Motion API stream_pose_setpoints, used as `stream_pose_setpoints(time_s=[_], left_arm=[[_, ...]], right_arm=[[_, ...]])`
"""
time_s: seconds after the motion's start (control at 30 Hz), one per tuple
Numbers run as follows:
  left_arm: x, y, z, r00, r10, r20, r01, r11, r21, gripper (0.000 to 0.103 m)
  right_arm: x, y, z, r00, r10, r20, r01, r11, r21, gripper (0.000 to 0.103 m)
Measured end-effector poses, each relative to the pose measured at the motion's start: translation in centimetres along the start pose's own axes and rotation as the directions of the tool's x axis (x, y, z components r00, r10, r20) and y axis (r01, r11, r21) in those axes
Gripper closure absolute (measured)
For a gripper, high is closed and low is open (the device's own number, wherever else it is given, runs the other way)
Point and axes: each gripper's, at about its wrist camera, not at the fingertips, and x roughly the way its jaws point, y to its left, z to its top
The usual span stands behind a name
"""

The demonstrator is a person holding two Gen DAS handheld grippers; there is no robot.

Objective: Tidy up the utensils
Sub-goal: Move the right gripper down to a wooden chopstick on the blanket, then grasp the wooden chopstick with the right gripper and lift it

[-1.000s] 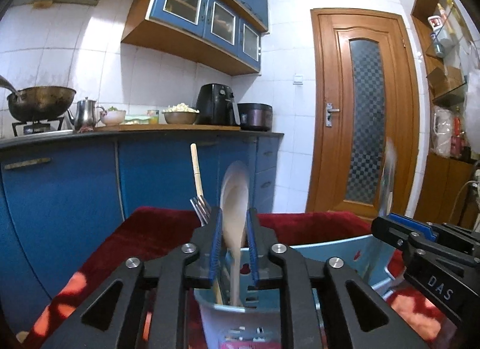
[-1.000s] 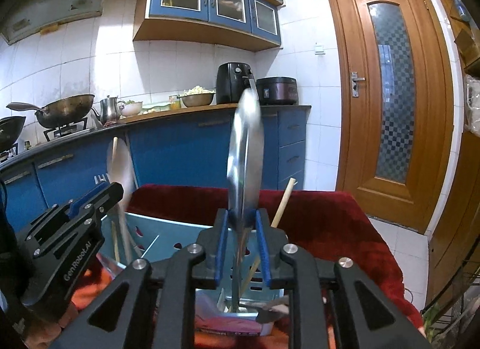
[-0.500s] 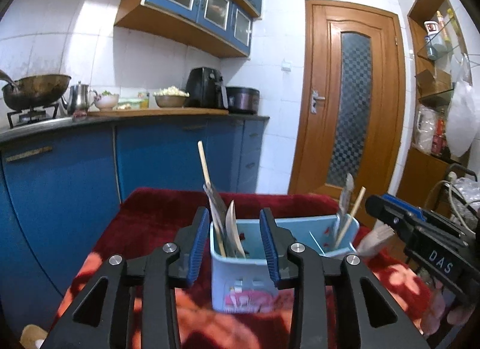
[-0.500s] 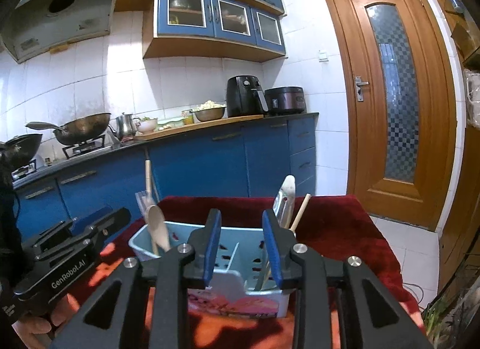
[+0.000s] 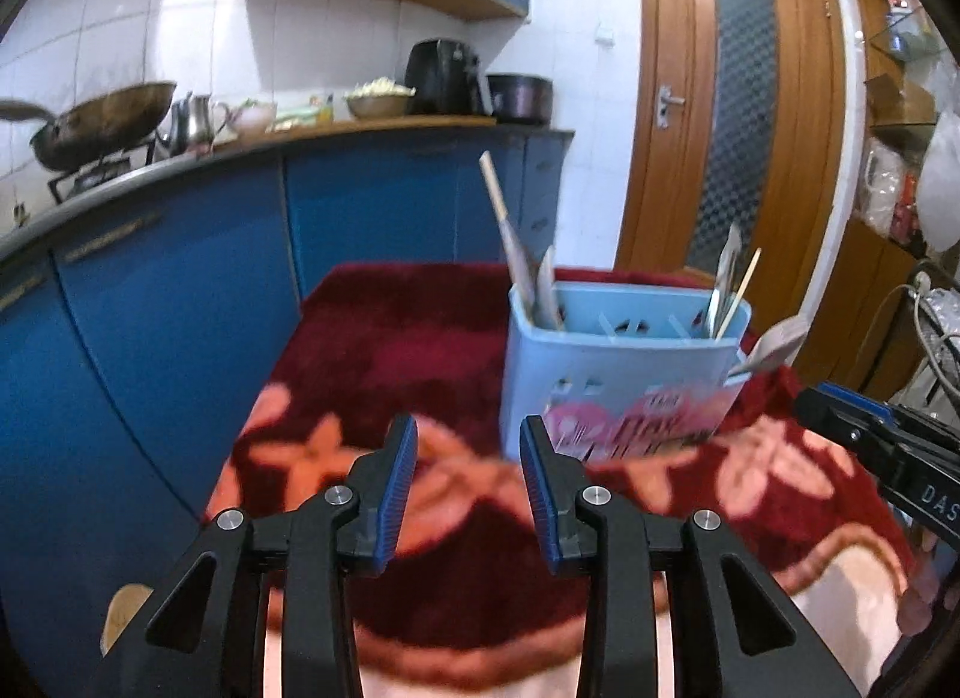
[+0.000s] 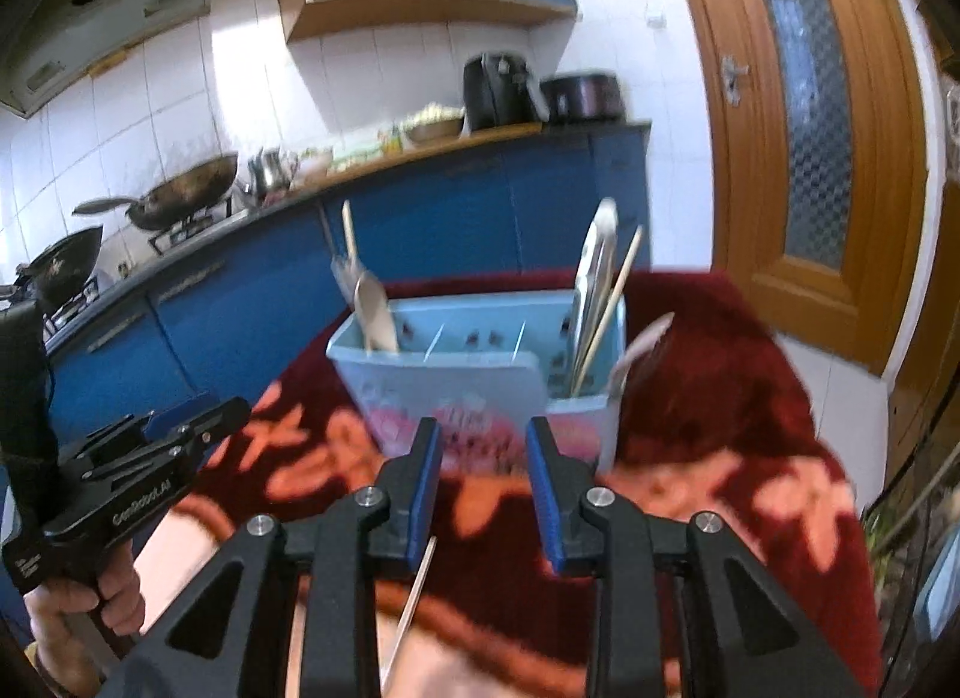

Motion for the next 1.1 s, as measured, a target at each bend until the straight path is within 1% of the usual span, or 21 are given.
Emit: stream_pose_setpoints(time_s=[0.13, 0.2, 0.33, 0.57, 0.73, 0.77, 0.83, 0.93, 1.1], left_arm=[[0.1, 0.9, -1.1, 0.999, 0.007, -0.049, -0.007, 1.0, -0.007, 0.067], [0.1, 1.3, -1.7, 0.997, 0.013, -0.076, -0.014, 1.0, -0.003, 0.067], [0.1, 2.0, -2.6, 0.994, 0.018, -0.104, -0.019, 1.0, -0.008, 0.067], [0.3, 3.1, -3.8, 0.99, 0.007, -0.139, -0.012, 0.999, -0.035, 0.067], [0.5, 3.5, -4.5, 0.988, 0.0, -0.156, -0.008, 0.999, -0.051, 0.067], [0.5, 3.6, -4.5, 0.987, -0.001, -0.16, -0.008, 0.998, -0.054, 0.067], [0.7, 3.8, -4.7, 0.986, -0.004, -0.166, -0.007, 0.998, -0.066, 0.067], [1.0, 4.0, -4.9, 0.985, -0.012, -0.171, -0.002, 0.997, -0.077, 0.067], [1.2, 3.9, -5.2, 0.985, -0.022, -0.174, 0.009, 0.997, -0.078, 0.067]], right_arm=[[0.8, 0.1, -1.5, 0.995, 0.011, -0.097, -0.011, 1.0, -0.006, 0.071], [1.2, 0.3, -2.1, 0.99, 0.017, -0.143, -0.017, 1.0, 0.0, 0.071], [1.9, 0.8, -3.0, 0.976, 0.019, -0.218, -0.02, 1.0, -0.002, 0.071], [3.9, 2.3, -3.7, 0.937, 0.031, -0.349, -0.045, 0.998, -0.033, 0.072], [5.5, 2.9, -4.3, 0.902, 0.018, -0.431, -0.044, 0.998, -0.05, 0.08], [5.7, 2.9, -4.4, 0.898, 0.017, -0.44, -0.044, 0.998, -0.052, 0.08], [6.2, 3.1, -4.5, 0.882, 0.022, -0.472, -0.051, 0.998, -0.048, 0.083], [7.0, 3.5, -4.5, 0.862, 0.03, -0.506, -0.064, 0.997, -0.05, 0.084], [8.4, 4.0, -4.0, 0.836, 0.014, -0.549, -0.065, 0.995, -0.074, 0.085]])
